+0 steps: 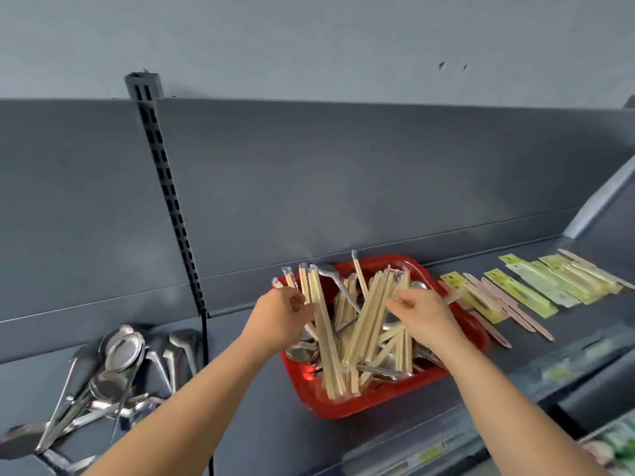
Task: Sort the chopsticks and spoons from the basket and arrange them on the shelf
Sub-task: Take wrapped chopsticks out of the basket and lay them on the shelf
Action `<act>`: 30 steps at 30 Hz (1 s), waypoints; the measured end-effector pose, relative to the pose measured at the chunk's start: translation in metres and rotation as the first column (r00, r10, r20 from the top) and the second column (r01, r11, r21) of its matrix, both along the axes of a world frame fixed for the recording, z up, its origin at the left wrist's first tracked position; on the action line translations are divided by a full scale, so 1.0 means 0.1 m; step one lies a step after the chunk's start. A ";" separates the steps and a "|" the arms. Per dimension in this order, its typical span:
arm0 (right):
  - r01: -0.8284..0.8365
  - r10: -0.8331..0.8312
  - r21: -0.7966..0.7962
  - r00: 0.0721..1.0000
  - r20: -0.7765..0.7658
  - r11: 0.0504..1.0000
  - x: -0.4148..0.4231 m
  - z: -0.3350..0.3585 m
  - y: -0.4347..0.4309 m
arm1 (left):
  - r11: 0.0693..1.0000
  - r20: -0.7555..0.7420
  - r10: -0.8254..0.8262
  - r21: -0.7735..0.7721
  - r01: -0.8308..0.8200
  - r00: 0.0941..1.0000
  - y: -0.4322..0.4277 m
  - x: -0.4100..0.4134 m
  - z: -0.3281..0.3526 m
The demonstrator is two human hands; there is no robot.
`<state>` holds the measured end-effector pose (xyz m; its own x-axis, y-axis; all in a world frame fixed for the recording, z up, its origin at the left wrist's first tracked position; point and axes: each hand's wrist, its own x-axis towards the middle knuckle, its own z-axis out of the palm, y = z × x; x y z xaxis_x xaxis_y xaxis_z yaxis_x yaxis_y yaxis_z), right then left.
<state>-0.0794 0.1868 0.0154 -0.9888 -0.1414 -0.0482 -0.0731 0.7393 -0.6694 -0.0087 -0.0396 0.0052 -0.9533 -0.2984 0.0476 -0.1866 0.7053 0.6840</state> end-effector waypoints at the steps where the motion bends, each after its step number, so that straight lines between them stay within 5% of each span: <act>1: -0.016 0.016 0.025 1.000 0.012 1.000 -0.11 -0.04 0.03 | 1.000 0.060 0.010 -0.027 -0.008 0.998 0.08 -0.13 -0.03; 5: -0.082 0.067 0.128 0.991 0.112 0.988 -0.48 -0.18 -0.05 | 0.989 0.238 0.115 -0.123 -0.087 0.964 0.24 -0.44 -0.13; 7: -0.087 0.061 0.176 0.987 0.146 0.981 -0.61 -0.24 -0.12 | 0.990 0.262 0.143 -0.047 -0.135 0.954 0.24 -0.51 -0.17; 16: -0.072 0.066 0.002 0.923 0.379 0.997 -0.93 -0.30 -0.10 | 0.936 0.101 0.244 0.234 -0.261 0.965 0.21 -0.51 -0.13; 19: -0.115 0.100 0.023 0.931 0.350 0.993 -0.99 -0.26 0.01 | 0.963 0.047 0.168 0.204 -0.175 0.985 0.34 -0.60 -0.07; 25: -0.361 0.344 0.123 0.928 0.141 0.924 -0.99 -0.23 0.23 | 1.000 0.241 0.018 0.010 -0.021 0.970 0.72 -0.75 -0.19; 30: -0.569 0.545 0.168 0.821 0.169 0.805 -0.97 -0.25 0.54 | 0.993 0.238 0.032 0.104 -0.058 0.971 0.73 -0.77 -0.20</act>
